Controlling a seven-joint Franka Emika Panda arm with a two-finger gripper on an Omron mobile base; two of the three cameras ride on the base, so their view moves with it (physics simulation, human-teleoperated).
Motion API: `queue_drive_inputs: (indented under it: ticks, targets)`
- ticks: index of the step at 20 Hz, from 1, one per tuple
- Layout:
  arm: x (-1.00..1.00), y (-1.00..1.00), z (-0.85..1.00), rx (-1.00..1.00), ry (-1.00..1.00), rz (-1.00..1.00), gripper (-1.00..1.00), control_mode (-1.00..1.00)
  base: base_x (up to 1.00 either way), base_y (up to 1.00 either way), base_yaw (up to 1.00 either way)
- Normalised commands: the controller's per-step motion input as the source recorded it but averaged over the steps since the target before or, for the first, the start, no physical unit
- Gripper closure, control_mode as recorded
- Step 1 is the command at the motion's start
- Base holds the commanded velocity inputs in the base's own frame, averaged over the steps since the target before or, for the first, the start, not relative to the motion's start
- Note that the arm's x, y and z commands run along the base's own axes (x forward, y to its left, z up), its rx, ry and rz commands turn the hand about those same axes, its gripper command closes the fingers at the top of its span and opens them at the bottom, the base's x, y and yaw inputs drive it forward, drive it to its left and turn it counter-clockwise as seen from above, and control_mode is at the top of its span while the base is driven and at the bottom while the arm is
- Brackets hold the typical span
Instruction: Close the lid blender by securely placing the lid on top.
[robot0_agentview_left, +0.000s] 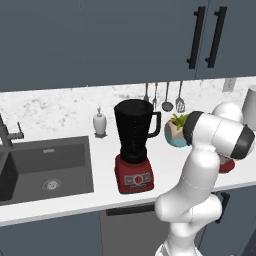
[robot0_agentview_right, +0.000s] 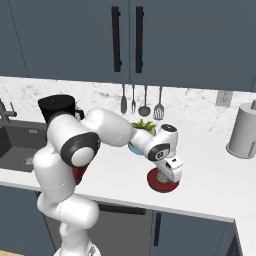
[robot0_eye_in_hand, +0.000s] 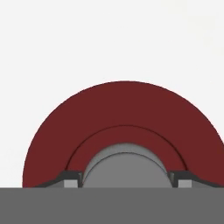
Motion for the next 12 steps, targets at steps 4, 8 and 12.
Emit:
queue_drive_inputs:
  ticks: [4,8,12]
  targets:
    - [-0.21,0.02,-0.06,0.01,0.00,0.00,1.00,-1.00,0.00,0.00,0.00]
    - [-0.07,0.00,0.23,0.04,-0.02,0.00,1.00,-1.00,0.00,0.00,0.00]
    - [-0.15,-0.02,0.55,0.07,-0.12,0.00,1.00,-1.00,0.00,0.00,0.00]
